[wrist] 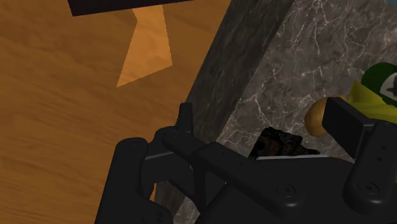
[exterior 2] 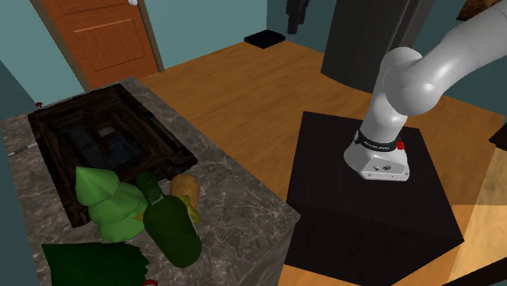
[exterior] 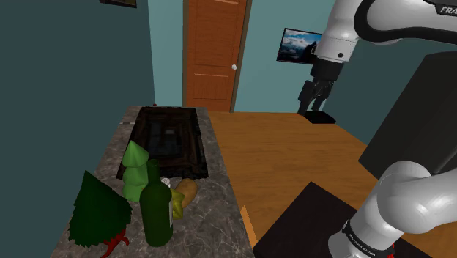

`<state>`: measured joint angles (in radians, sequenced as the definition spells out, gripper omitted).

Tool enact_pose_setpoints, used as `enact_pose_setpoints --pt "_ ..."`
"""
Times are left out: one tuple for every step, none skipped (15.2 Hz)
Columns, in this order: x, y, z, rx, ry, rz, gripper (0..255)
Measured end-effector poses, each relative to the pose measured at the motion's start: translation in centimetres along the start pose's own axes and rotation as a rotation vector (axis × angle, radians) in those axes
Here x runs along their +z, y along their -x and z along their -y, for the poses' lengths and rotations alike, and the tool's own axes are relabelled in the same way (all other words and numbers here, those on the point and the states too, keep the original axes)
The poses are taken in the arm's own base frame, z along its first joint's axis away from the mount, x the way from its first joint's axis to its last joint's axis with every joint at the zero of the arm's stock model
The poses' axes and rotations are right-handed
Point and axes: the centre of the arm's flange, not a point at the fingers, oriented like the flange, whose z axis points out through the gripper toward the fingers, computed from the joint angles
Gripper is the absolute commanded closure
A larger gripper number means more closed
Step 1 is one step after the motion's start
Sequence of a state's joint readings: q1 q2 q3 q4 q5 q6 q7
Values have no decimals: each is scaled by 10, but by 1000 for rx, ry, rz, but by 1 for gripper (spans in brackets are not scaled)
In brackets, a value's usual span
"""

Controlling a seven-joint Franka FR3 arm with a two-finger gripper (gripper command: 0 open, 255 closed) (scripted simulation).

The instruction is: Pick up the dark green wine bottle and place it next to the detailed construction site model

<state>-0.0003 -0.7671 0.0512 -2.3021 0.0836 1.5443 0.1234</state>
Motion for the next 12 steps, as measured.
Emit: enact_pose_setpoints --pt "0 0 0 0 0 0 0" --pt "2 -3 6 -2 0 0 0" --pt "3 -7 15 -4 1 1 0" --pt "6 -12 24 -7 1 3 0" --pt "10 -16 37 -10 1 4 0" --pt "14 -23 47 -13 1 5 0" --pt "19 -28 58 -17 2 6 0" --pt "20 -33 70 -20 2 7 0" --pt "25 -40 85 -23 2 8 0" --pt "28 -42 96 -26 3 10 0" --pt "29 -46 106 -29 3 11 0" --pt "34 -48 117 -32 4 12 0"
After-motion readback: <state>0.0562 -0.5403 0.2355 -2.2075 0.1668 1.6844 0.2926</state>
